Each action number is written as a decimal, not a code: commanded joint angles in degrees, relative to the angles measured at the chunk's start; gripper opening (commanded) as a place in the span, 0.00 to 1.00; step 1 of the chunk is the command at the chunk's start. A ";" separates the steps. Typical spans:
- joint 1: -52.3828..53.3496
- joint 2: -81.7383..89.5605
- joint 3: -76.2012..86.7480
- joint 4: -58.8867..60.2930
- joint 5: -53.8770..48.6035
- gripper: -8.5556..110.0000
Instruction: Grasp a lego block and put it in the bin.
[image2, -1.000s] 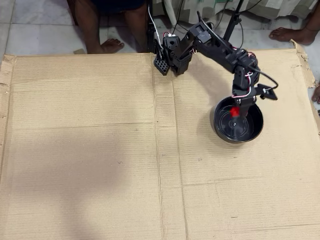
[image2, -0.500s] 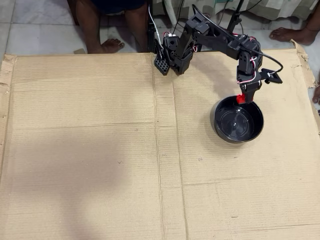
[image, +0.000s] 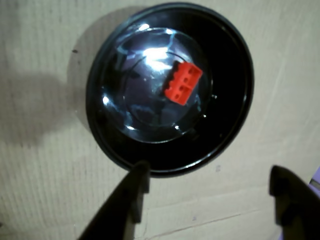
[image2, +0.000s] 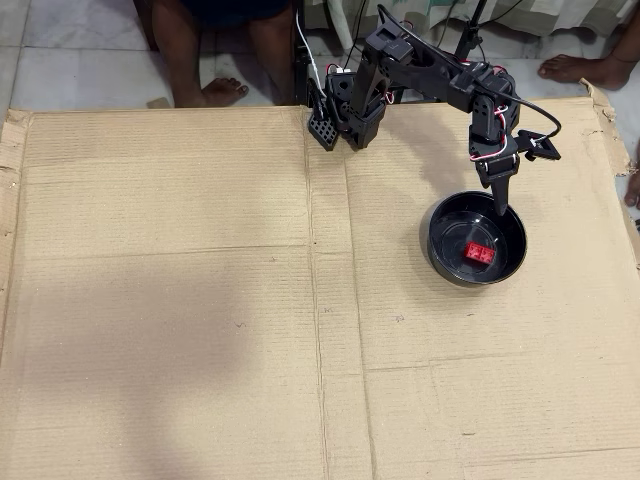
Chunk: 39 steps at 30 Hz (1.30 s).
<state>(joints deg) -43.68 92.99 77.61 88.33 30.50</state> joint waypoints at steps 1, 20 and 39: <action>2.29 5.54 1.05 0.18 -0.26 0.30; 27.95 47.37 41.40 -0.79 -0.35 0.30; 42.63 97.73 95.62 -32.78 -0.53 0.30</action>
<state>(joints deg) -2.55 187.21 171.74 57.04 30.23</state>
